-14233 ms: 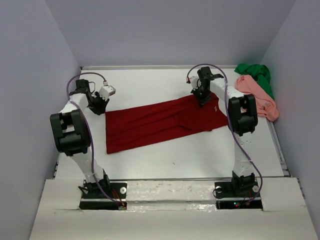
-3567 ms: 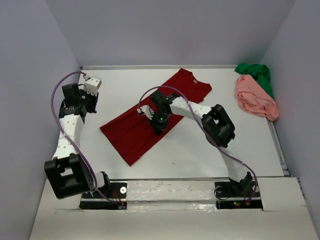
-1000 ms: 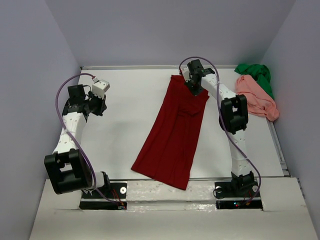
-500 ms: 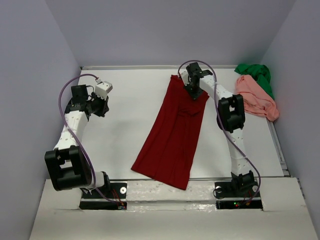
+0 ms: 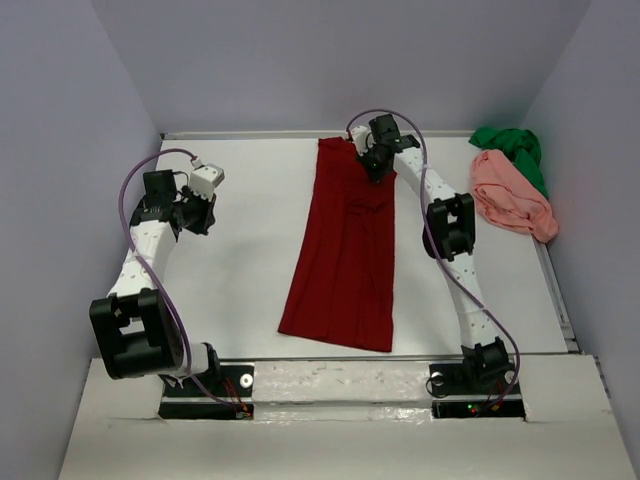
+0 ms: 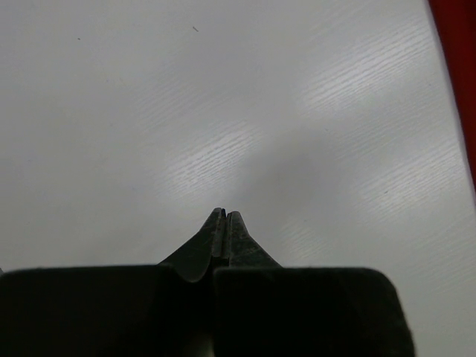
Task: Fold and stack the t-shirts
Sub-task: Rotate the tshirt 90 degrees
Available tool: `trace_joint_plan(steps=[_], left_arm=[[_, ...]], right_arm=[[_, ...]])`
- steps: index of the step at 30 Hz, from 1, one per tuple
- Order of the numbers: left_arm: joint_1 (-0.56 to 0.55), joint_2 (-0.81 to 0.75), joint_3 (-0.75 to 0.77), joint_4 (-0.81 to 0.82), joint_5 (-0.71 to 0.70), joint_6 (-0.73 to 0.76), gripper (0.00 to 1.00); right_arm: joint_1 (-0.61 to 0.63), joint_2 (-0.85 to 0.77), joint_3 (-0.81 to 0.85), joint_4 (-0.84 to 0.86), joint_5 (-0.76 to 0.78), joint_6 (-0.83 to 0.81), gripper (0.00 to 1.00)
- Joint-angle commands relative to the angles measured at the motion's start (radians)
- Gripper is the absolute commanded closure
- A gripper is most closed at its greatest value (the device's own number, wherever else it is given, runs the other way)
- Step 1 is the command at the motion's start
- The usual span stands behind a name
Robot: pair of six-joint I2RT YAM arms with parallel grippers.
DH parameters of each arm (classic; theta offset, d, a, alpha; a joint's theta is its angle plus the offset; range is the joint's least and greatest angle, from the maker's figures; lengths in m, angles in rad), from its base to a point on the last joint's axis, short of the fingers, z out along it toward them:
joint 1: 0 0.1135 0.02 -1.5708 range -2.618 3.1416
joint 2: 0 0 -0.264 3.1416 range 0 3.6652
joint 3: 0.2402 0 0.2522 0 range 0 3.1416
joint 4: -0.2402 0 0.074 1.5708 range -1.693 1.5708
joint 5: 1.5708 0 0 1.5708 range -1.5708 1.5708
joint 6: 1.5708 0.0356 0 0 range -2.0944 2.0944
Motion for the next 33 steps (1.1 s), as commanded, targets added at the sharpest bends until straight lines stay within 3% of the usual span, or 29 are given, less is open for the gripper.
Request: trace_joint_plan(steps=[1, 5, 10, 17, 21, 26, 30, 33], left_arm=[[-0.005, -0.003, 0.003, -0.003, -0.024, 0.007, 1.00], [-0.005, 0.008, 0.004, -0.006, -0.047, 0.007, 1.00], [-0.005, 0.007, 0.012, -0.015, -0.057, 0.010, 1.00], [-0.010, -0.009, 0.029, -0.016, -0.003, 0.009, 1.00], [-0.019, -0.025, 0.030, -0.015, 0.028, 0.012, 1.00], [-0.039, -0.036, 0.029, -0.013, 0.057, 0.014, 1.00], [-0.056, -0.041, 0.032, -0.013, 0.071, 0.015, 1.00], [-0.062, -0.048, 0.027, -0.012, 0.077, 0.018, 1.00]], right_arm=[[0.005, 0.025, 0.019, 0.180, -0.128, -0.078, 1.00], [0.042, 0.054, 0.076, 0.272, -0.149, -0.151, 1.00], [0.065, -0.004, 0.030, 0.402, -0.029, -0.201, 1.00], [0.065, -0.330, -0.327, 0.470, 0.142, -0.182, 1.00], [0.065, -0.536, -0.597, 0.467, 0.169, -0.161, 1.00], [0.065, -0.703, -0.755, 0.378, 0.170, -0.106, 1.00], [0.065, -0.747, -0.782, 0.277, 0.101, -0.035, 1.00], [0.065, -0.692, -0.727, 0.182, 0.049, 0.009, 1.00]])
